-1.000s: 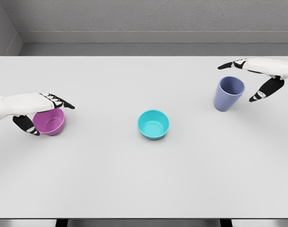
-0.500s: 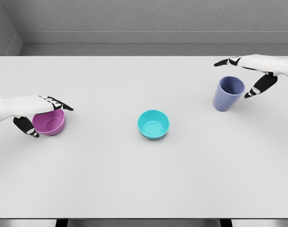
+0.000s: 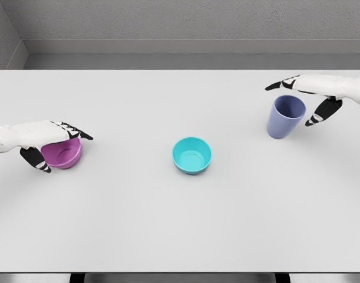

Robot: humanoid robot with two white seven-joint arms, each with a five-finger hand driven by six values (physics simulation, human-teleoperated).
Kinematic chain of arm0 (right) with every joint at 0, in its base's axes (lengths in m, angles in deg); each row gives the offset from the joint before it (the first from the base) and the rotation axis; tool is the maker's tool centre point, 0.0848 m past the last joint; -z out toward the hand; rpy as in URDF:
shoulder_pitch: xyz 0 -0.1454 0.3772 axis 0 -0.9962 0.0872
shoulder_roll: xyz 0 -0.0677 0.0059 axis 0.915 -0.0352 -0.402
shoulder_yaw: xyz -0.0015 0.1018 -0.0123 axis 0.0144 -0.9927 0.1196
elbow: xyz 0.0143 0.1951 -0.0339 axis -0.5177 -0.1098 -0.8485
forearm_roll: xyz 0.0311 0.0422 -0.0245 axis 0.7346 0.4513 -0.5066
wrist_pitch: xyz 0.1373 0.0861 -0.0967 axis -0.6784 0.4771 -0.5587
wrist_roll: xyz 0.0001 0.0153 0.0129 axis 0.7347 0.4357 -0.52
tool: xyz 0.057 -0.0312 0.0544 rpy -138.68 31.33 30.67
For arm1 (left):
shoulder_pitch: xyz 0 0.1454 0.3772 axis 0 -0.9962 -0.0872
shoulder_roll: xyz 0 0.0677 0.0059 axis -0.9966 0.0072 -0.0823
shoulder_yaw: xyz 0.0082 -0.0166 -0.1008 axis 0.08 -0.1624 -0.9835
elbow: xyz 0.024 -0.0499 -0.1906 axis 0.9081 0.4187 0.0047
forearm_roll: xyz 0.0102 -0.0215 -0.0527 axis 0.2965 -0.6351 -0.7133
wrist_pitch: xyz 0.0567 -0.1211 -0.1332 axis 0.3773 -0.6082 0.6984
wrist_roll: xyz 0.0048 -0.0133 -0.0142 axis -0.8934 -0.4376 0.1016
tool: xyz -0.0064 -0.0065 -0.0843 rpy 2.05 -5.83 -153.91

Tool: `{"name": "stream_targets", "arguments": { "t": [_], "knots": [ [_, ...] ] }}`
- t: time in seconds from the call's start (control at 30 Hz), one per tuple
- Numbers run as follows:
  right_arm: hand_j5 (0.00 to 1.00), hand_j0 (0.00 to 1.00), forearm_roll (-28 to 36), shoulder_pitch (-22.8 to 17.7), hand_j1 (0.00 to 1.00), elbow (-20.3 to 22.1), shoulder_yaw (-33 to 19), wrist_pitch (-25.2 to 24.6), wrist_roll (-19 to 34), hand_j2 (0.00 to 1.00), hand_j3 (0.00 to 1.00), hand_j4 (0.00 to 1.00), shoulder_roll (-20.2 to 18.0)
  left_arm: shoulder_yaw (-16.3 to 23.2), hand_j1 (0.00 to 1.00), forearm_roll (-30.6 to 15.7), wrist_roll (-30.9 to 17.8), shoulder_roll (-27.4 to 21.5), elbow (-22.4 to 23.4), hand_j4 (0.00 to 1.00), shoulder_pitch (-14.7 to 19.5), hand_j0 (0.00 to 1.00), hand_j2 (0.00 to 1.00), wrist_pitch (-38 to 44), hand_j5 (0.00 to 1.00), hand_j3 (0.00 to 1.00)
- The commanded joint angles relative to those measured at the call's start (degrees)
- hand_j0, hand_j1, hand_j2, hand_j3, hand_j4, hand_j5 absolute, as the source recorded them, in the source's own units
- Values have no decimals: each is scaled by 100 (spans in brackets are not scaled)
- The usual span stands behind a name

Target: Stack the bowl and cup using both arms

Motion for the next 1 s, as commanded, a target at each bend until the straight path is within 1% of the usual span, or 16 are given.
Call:
{"name": "stream_targets", "arguments": {
  "t": [0.0,0.13,0.63,0.7,0.77,0.8,0.83,0.87,0.97],
  "knots": [
    [100,100,23,0,100,-29,0,-7,-2,100,100,100,56,7,100,-18,0,-5,1,100,0,100,100,6,100,100],
    [100,100,14,0,100,-187,52,-15,-2,100,100,100,153,7,100,-10,9,-5,36,100,9,100,100,6,100,100],
    [100,100,14,9,100,-257,79,-15,-2,100,100,100,162,7,100,34,9,110,159,100,0,100,100,15,100,100],
    [100,100,14,0,100,-301,79,-15,-2,100,100,100,232,7,100,69,9,110,159,100,0,100,100,23,100,100],
    [100,100,14,0,100,-354,79,-15,-2,100,100,100,241,7,92,78,0,110,186,92,0,92,92,23,92,92],
    [100,100,14,0,100,-371,79,-15,-2,100,100,100,258,7,91,78,9,110,194,91,0,91,91,23,91,91],
    [100,100,5,0,100,-433,79,-15,-2,100,100,100,294,7,88,78,0,110,194,88,-9,88,88,23,88,88],
    [100,100,5,0,100,-450,79,-7,-2,100,100,100,320,7,87,78,0,110,194,87,0,87,87,15,87,87],
    [100,100,5,0,100,-468,79,-7,-2,100,100,100,329,7,76,78,9,110,194,76,0,76,76,15,76,76]
  ]
}}
